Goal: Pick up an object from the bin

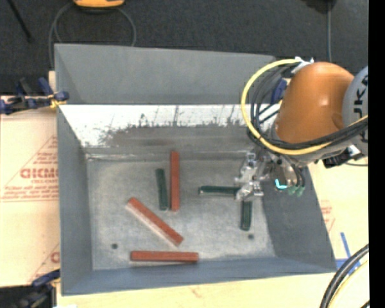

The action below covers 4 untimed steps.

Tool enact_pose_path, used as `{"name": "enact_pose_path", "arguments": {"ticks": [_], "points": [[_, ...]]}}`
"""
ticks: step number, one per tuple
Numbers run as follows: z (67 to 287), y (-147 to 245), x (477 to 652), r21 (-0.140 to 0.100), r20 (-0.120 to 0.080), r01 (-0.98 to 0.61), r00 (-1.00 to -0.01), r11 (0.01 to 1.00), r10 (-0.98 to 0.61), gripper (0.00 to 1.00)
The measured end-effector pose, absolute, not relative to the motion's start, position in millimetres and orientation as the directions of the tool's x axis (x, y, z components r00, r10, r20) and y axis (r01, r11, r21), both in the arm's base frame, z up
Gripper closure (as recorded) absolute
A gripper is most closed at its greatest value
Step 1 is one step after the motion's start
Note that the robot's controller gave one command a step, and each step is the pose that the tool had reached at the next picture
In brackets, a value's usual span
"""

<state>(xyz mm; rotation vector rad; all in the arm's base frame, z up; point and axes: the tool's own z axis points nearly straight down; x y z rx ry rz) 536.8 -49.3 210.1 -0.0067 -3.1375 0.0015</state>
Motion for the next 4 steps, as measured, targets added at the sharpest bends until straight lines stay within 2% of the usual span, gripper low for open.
{"name": "enact_pose_path", "arguments": {"ticks": [1, 2, 3, 4], "points": [[214, -49, 538.4, -0.002, -0.004, 0.003, -1.0, 1.0, 0.003, 0.0], [165, -58, 573.0, 0.001, -0.009, 0.105, -0.994, 0.994, 0.105, 0.0], [119, -76, 561.3, -0.002, -0.004, -0.085, -0.996, 0.996, -0.085, 0.0], [83, -94, 548.6, -0.002, -0.005, -0.253, -0.967, 0.967, -0.253, 0.0]]}}
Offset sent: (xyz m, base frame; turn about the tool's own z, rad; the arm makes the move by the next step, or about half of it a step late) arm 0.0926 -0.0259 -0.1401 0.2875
